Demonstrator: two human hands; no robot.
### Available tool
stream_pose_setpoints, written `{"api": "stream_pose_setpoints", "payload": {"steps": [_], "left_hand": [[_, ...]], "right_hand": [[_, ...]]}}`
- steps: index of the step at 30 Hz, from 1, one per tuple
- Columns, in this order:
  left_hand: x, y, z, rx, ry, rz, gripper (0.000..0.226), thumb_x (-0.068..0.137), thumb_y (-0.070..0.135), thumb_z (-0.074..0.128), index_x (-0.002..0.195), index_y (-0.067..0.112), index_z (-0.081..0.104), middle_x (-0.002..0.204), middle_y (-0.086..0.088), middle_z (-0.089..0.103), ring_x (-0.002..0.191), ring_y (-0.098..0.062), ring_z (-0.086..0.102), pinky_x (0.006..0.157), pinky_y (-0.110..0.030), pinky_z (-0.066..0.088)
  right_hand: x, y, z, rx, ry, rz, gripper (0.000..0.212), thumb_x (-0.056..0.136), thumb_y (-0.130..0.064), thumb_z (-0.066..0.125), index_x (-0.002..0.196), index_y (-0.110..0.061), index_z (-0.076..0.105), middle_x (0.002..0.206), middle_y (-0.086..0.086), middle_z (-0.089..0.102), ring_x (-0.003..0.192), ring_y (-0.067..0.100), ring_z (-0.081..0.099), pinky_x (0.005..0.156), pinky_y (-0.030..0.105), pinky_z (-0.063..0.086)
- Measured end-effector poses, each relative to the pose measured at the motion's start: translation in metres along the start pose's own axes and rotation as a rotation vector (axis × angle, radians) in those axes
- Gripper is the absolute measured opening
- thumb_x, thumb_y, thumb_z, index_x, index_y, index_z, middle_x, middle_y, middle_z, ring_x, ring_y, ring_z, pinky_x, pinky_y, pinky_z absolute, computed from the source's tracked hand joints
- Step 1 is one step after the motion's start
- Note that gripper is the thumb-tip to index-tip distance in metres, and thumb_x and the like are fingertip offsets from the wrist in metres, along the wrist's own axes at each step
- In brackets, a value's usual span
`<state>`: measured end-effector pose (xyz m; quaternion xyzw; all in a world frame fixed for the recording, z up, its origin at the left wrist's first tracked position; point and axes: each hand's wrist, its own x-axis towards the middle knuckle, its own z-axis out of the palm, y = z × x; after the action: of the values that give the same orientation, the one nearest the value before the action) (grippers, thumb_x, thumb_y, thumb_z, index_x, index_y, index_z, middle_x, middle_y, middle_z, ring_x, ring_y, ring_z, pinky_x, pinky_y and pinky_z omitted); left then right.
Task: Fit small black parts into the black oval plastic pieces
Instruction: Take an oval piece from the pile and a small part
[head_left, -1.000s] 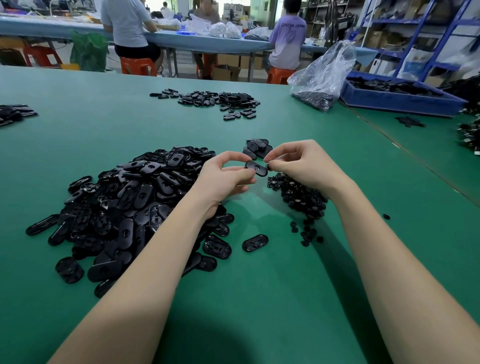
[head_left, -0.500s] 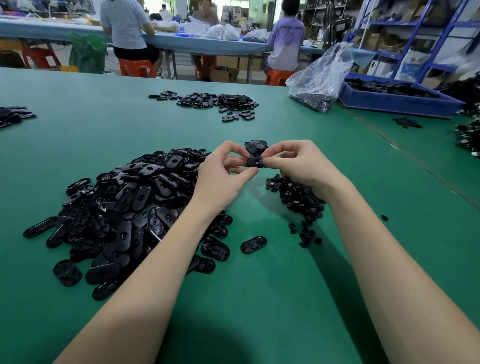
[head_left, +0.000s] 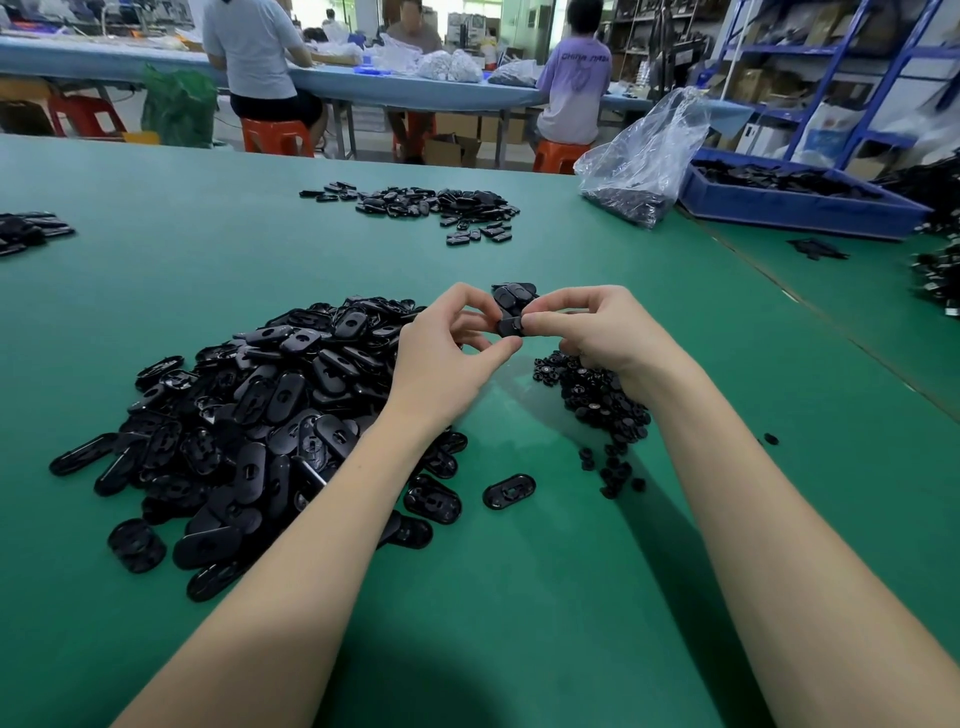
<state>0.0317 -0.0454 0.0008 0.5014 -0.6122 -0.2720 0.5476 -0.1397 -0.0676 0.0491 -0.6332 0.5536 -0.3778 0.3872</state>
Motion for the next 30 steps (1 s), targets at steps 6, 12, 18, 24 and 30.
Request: {"api": "stream_pose_setpoints", "payload": {"steps": [6,12,18,24,30], "left_hand": [[-0.001,0.0,0.0,0.043,0.011,0.037,0.025,0.077,0.023,0.084,0.09,0.025,0.063,0.08,0.01,0.072,0.066,-0.004,0.066,0.065,-0.015,0.044],[-0.002,0.0,0.0,0.076,0.005,0.063,0.025,0.077,0.025,0.084,0.09,0.026,0.063,0.083,0.008,0.073,0.068,-0.005,0.066,0.065,-0.016,0.043],[-0.003,0.002,0.001,0.077,0.0,0.086,0.024,0.077,0.021,0.084,0.091,0.023,0.065,0.079,0.01,0.072,0.065,-0.002,0.063,0.062,-0.01,0.041],[0.0,0.005,-0.001,-0.106,-0.042,-0.035,0.022,0.08,0.015,0.083,0.093,0.02,0.066,0.083,0.002,0.077,0.073,-0.009,0.071,0.072,-0.02,0.053],[0.004,0.009,-0.006,-0.391,-0.169,-0.163,0.022,0.087,0.002,0.075,0.101,0.014,0.065,0.086,-0.005,0.078,0.075,-0.011,0.071,0.073,-0.018,0.054]], "right_hand": [[-0.001,-0.001,0.0,-0.018,-0.031,0.029,0.004,0.085,-0.026,0.081,0.082,-0.026,0.079,0.076,0.001,0.057,0.063,0.014,0.041,0.044,0.013,0.032],[0.0,0.002,0.0,-0.029,-0.036,0.067,0.012,0.084,-0.027,0.081,0.073,-0.031,0.078,0.068,-0.01,0.064,0.067,0.013,0.042,0.041,0.013,0.03],[0.005,0.007,-0.001,0.02,-0.04,0.132,0.011,0.081,-0.029,0.084,0.089,-0.028,0.077,0.061,-0.015,0.065,0.058,0.01,0.043,0.041,0.016,0.028],[0.006,0.012,-0.004,0.129,-0.092,0.218,0.02,0.078,-0.038,0.086,0.095,-0.029,0.08,0.091,-0.011,0.075,0.067,0.009,0.049,0.048,0.019,0.032],[0.007,0.015,-0.006,0.315,-0.209,0.242,0.024,0.082,-0.031,0.083,0.104,-0.022,0.074,0.081,-0.012,0.072,0.054,0.004,0.042,0.043,0.015,0.024]]}}
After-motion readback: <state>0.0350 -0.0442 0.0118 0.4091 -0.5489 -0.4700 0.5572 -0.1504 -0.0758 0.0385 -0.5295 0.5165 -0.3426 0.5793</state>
